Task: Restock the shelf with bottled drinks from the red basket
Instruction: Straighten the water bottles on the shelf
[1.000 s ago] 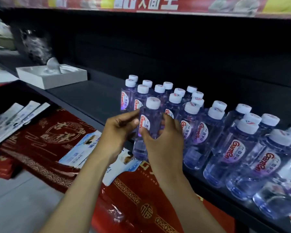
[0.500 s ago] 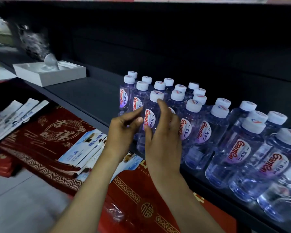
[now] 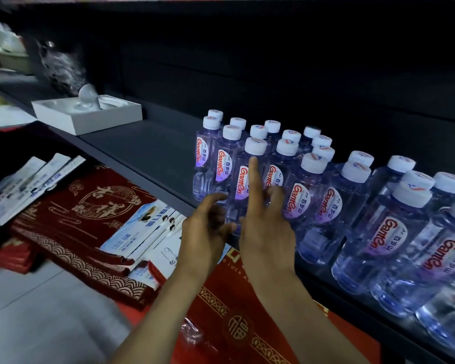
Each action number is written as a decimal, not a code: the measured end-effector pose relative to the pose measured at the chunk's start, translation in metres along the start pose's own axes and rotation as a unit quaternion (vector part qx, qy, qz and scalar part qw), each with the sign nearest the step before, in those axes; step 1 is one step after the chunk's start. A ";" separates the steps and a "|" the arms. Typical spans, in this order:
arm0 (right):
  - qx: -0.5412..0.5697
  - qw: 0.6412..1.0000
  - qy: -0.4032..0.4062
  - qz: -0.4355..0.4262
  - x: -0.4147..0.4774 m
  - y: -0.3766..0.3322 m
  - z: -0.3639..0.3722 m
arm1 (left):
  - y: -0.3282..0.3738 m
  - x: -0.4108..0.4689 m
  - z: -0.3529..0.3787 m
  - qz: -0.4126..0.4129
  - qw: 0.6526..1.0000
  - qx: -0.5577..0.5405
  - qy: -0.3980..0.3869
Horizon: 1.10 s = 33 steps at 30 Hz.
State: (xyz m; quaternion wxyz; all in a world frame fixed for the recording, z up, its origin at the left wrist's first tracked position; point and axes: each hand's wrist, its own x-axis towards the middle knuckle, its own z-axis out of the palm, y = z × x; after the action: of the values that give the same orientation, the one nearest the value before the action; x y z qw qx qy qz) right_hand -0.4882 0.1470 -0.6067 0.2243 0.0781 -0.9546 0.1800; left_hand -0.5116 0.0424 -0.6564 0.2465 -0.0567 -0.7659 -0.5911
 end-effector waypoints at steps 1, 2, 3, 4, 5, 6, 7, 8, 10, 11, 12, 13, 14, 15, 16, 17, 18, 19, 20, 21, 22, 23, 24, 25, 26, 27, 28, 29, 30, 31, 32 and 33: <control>-0.004 1.000 -0.002 -0.001 0.000 0.000 0.002 | -0.001 0.001 0.001 0.011 1.000 0.021 0.004; -0.008 1.000 -0.003 -0.002 0.000 0.000 0.005 | -0.003 0.002 0.002 0.024 0.999 0.039 0.006; -0.011 1.000 -0.006 -0.004 0.000 0.001 0.008 | -0.007 0.004 0.003 0.023 0.999 0.033 0.007; -0.010 1.000 -0.009 -0.008 0.001 0.001 0.010 | -0.010 0.006 0.004 0.022 1.000 0.011 -0.003; -0.008 1.000 -0.014 -0.011 0.002 0.002 0.013 | -0.009 0.007 0.005 0.012 1.000 -0.020 -0.013; -0.003 1.000 -0.019 -0.011 0.004 0.003 0.014 | -0.009 0.008 0.006 0.007 0.999 -0.045 -0.010; 0.000 1.000 -0.022 -0.010 0.005 0.003 0.014 | -0.011 0.009 0.007 0.013 0.998 -0.058 -0.007; 0.003 1.000 -0.023 -0.005 0.007 0.004 0.015 | -0.014 0.009 0.009 0.016 0.999 -0.049 -0.004; -0.002 1.000 -0.022 -0.002 0.010 0.004 0.017 | -0.019 0.010 0.010 0.022 1.000 -0.019 0.003; -0.001 1.000 -0.022 -0.001 0.010 0.004 0.018 | -0.021 0.011 0.010 0.017 1.000 -0.018 -0.004; 0.005 1.000 -0.022 0.000 0.010 0.005 0.018 | -0.021 0.011 0.009 0.011 0.999 -0.034 -0.013; 0.014 1.000 -0.021 0.004 0.010 0.005 0.019 | -0.020 0.011 0.008 0.009 0.999 -0.048 -0.020; 0.023 1.000 -0.013 0.006 0.008 0.004 0.019 | -0.019 0.010 0.006 0.013 0.998 -0.048 -0.026; 0.027 1.000 0.003 0.001 0.005 0.002 0.020 | -0.019 0.009 0.003 0.027 0.999 -0.024 -0.031; 0.027 0.999 0.023 -0.009 0.002 -0.001 0.022 | -0.021 0.009 -0.002 0.045 0.998 0.024 -0.031; 0.021 0.999 0.037 -0.019 -0.003 -0.005 0.025 | -0.024 0.009 -0.009 0.060 0.995 0.078 -0.024; 0.012 0.999 0.043 -0.030 -0.008 -0.011 0.028 | -0.027 0.008 -0.018 0.068 0.989 0.131 -0.012; 0.002 0.998 0.039 -0.048 -0.015 -0.019 0.033 | -0.033 0.004 -0.029 0.068 0.981 0.180 -0.002; -0.008 0.997 0.031 -0.070 -0.022 -0.029 0.040 | -0.040 0.000 -0.044 0.056 0.970 0.235 0.008; -0.021 0.995 0.025 -0.096 -0.029 -0.039 0.051 | -0.048 -0.008 -0.059 0.034 0.955 0.293 0.013; -0.036 0.992 0.010 -0.119 -0.036 -0.050 0.062 | -0.056 -0.019 -0.076 -0.010 0.935 0.354 0.009; -0.051 0.989 -0.016 -0.139 -0.041 -0.062 0.072 | -0.063 -0.031 -0.094 -0.063 0.910 0.409 -0.001; -0.060 0.986 -0.045 -0.150 -0.045 -0.074 0.083 | -0.069 -0.044 -0.111 -0.119 0.881 0.458 -0.015; -0.065 0.982 -0.079 -0.157 -0.051 -0.084 0.099 | -0.075 -0.058 -0.127 -0.165 0.851 0.498 -0.030; -0.068 0.977 -0.114 -0.167 -0.058 -0.094 0.113 | -0.082 -0.074 -0.143 -0.201 0.822 0.530 -0.051; -0.065 0.970 -0.142 -0.184 -0.066 -0.103 0.129 | -0.091 -0.091 -0.157 -0.237 0.797 0.550 -0.075; -0.070 0.963 -0.159 -0.207 -0.074 -0.110 0.145 | -0.102 -0.109 -0.170 -0.286 0.772 0.560 -0.096; -0.081 0.950 -0.197 -0.227 -0.082 -0.115 0.161 | -0.113 -0.127 -0.182 -0.341 0.749 0.556 -0.114; -0.087 0.934 -0.254 -0.235 -0.090 -0.120 0.179 | -0.124 -0.144 -0.191 -0.397 0.727 0.545 -0.128; -0.087 0.916 -0.311 -0.238 -0.100 -0.123 0.200 | -0.135 -0.163 -0.198 -0.449 0.711 0.524 -0.133; -0.085 0.898 -0.366 -0.228 -0.109 -0.127 0.221 | -0.147 -0.180 -0.204 -0.500 0.698 0.494 -0.134; -0.090 0.882 -0.412 -0.210 -0.117 -0.128 0.237 | -0.154 -0.192 -0.205 -0.543 0.690 0.459 -0.136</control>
State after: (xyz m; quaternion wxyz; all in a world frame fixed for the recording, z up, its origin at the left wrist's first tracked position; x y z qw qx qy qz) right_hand -0.4497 -0.0526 -0.8179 -0.1507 0.3235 -0.9341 -0.0069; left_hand -0.3385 -0.1552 -0.8404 -0.2288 0.4094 -0.8642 -0.1824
